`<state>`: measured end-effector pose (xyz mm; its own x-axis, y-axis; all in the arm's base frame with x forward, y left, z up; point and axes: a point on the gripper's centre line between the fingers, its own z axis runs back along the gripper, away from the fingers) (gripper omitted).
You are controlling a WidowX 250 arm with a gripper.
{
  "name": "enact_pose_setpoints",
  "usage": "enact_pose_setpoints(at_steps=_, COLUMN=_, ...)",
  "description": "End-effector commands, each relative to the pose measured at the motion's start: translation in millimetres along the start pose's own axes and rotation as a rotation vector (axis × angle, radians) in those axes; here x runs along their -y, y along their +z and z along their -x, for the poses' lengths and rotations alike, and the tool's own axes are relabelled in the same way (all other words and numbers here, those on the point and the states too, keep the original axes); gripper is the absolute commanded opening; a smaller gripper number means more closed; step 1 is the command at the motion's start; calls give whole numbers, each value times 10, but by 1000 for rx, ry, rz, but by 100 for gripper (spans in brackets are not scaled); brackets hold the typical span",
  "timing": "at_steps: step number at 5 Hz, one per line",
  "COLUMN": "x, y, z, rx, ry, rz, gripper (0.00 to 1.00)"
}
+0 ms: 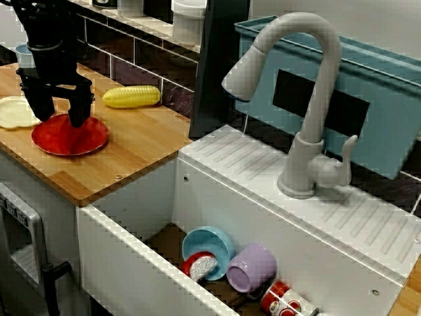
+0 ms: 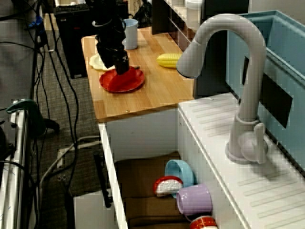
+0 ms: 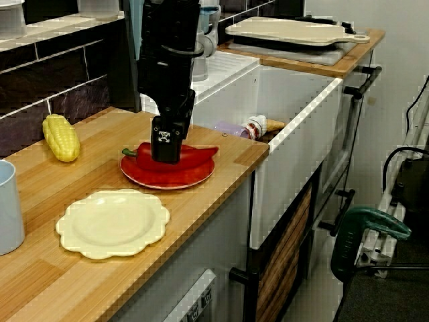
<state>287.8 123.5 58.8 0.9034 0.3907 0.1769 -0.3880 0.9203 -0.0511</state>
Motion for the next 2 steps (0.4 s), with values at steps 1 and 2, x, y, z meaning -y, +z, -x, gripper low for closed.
enact_pose_setpoints(at_steps=1, x=-220, y=330, z=-49, rx=26, ry=-14, rz=18, gripper=100)
enact_pose_setpoints(at_steps=2, x=-330, y=470, z=-106, rx=42, ry=-133, rz=0, gripper=100)
